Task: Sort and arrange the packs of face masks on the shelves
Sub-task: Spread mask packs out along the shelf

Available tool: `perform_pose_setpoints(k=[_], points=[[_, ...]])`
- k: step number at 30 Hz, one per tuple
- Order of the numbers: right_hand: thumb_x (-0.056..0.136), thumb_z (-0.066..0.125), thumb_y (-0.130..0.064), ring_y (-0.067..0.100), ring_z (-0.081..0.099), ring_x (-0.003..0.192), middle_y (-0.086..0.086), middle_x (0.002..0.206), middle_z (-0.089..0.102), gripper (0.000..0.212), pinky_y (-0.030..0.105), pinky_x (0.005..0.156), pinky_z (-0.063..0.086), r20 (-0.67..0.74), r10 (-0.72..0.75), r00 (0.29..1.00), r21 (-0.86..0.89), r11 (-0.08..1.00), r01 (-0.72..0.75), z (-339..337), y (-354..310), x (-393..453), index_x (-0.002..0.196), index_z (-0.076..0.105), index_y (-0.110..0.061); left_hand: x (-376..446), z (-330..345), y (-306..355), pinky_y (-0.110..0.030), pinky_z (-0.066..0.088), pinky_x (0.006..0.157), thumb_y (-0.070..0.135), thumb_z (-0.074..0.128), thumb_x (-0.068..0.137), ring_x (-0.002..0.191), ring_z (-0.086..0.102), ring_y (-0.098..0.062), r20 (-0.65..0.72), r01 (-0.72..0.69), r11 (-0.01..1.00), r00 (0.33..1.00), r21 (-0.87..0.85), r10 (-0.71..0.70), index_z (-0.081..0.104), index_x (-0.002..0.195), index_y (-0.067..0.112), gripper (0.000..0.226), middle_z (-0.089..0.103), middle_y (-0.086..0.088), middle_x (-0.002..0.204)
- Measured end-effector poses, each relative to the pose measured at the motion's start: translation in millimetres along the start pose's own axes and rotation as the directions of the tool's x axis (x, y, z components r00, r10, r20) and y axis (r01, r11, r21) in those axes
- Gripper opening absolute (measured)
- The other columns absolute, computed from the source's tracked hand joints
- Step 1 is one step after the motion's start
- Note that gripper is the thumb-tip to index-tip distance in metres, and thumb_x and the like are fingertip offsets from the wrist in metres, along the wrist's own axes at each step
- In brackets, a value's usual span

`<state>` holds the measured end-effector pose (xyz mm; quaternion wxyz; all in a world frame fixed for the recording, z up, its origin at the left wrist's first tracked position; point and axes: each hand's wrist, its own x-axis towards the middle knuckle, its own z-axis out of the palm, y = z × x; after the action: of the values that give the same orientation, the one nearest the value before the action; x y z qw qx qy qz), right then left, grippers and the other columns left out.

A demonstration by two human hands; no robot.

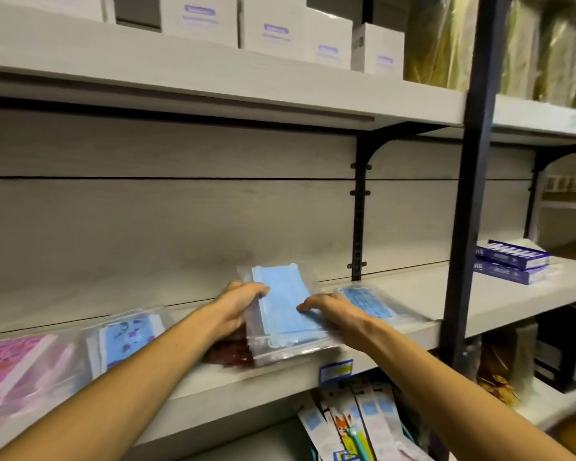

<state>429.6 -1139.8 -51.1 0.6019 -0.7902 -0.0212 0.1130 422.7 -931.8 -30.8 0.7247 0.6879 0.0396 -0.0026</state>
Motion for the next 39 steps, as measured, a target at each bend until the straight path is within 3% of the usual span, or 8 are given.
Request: perform_pose_setpoints(k=[2, 4, 8, 13, 17, 32, 36, 39], points=[[0.048, 0.083, -0.047, 0.027, 0.071, 0.099, 0.01, 0.114, 0.071, 0.087, 0.039, 0.091, 0.058, -0.079, -0.009, 0.997, -0.006, 1.0, 0.009, -21.9, 13.9, 12.3, 0.127, 0.06, -0.019, 1.7, 18.7, -3.6, -0.045, 0.05, 0.103, 0.021, 0.06, 0.098, 0.105, 0.069, -0.028, 0.073, -0.01, 0.999, 0.997, 0.038, 0.007, 0.067, 0.119, 0.0, 0.03, 0.072, -0.015, 0.119], [0.054, 0.081, -0.043, 0.023, 0.07, 0.093, 0.007, 0.108, 0.07, 0.078, 0.03, 0.077, 0.056, -0.125, 0.01, 0.992, 0.034, 0.999, -0.006, -37.9, 11.5, 4.4, 0.124, 0.061, -0.016, 6.0, 30.3, -7.6, -0.03, 0.046, 0.103, 0.036, 0.053, 0.102, 0.111, 0.064, -0.016, 0.072, -0.119, 0.926, 0.992, 0.357, 0.1, 0.068, 0.119, 0.008, 0.037, 0.068, 0.002, 0.124], [0.086, 0.07, -0.019, 0.018, 0.059, 0.063, 0.009, 0.085, 0.064, 0.036, 0.022, 0.05, 0.043, -0.186, 0.06, 0.981, 0.072, 0.996, -0.047, -70.6, 9.6, 2.7, 0.117, 0.059, -0.004, 19.0, 31.3, -23.9, -0.031, 0.039, 0.109, 0.046, 0.044, 0.103, 0.135, 0.048, -0.021, 0.137, -0.275, 0.456, 0.94, 0.846, 0.313, 0.047, 0.145, 0.019, 0.05, 0.051, -0.001, 0.149], [0.087, 0.071, -0.013, 0.025, 0.061, 0.079, 0.011, 0.088, 0.064, 0.016, 0.034, 0.076, 0.049, -0.192, 0.032, 0.981, -0.019, 0.999, -0.036, -86.5, 13.5, 16.3, 0.094, 0.058, -0.01, 25.3, 33.4, -36.3, -0.053, 0.019, 0.12, 0.055, 0.033, 0.102, 0.147, 0.027, -0.019, 0.327, -0.338, 0.034, 0.928, 0.941, 0.179, 0.04, 0.15, 0.036, 0.051, 0.036, 0.011, 0.159], [0.084, 0.076, -0.018, 0.026, 0.066, 0.098, 0.01, 0.103, 0.065, 0.033, 0.036, 0.088, 0.057, -0.146, -0.017, 0.989, -0.216, 0.976, -0.016, -79.1, 8.9, 26.4, 0.108, 0.054, -0.014, 27.0, 27.5, -39.8, -0.052, 0.028, 0.114, 0.061, 0.034, 0.096, 0.141, 0.034, -0.017, 0.294, -0.294, 0.004, 0.956, 0.956, -0.009, 0.049, 0.141, 0.039, 0.052, 0.045, 0.014, 0.15], [0.082, 0.076, -0.034, 0.023, 0.054, 0.098, 0.005, 0.106, 0.056, 0.047, 0.031, 0.081, 0.045, -0.116, -0.136, 0.984, -0.723, 0.691, 0.011, -26.7, -4.5, 36.2, 0.117, 0.054, -0.012, 18.5, -0.1, -41.0, -0.045, 0.034, 0.102, 0.051, 0.037, 0.095, 0.127, 0.042, -0.017, 0.232, -0.227, -0.058, 0.968, 0.972, 0.097, 0.062, 0.105, 0.024, 0.039, 0.059, 0.006, 0.117], [0.086, 0.07, -0.029, 0.025, 0.056, 0.095, 0.007, 0.103, 0.059, 0.03, 0.032, 0.079, 0.046, -0.134, -0.24, 0.961, -0.774, 0.632, 0.05, -20.2, -4.1, 29.4, 0.106, 0.053, -0.013, 10.5, -0.3, -40.7, -0.043, 0.023, 0.117, 0.042, 0.033, 0.103, 0.139, 0.037, -0.02, 0.294, -0.286, -0.068, 0.929, 0.956, 0.223, 0.056, 0.133, 0.02, 0.044, 0.051, 0.003, 0.145], [0.092, 0.06, -0.024, 0.032, 0.06, 0.115, 0.013, 0.127, 0.064, 0.042, 0.038, 0.093, 0.051, -0.161, -0.374, 0.913, -0.791, 0.603, 0.108, -17.3, -2.5, 26.2, 0.131, 0.055, -0.01, -3.3, -0.9, -33.5, -0.041, 0.023, 0.119, 0.046, 0.031, 0.104, 0.141, 0.036, -0.023, 0.268, -0.252, -0.097, 0.933, 0.963, 0.24, 0.043, 0.146, 0.017, 0.052, 0.045, -0.002, 0.151]])
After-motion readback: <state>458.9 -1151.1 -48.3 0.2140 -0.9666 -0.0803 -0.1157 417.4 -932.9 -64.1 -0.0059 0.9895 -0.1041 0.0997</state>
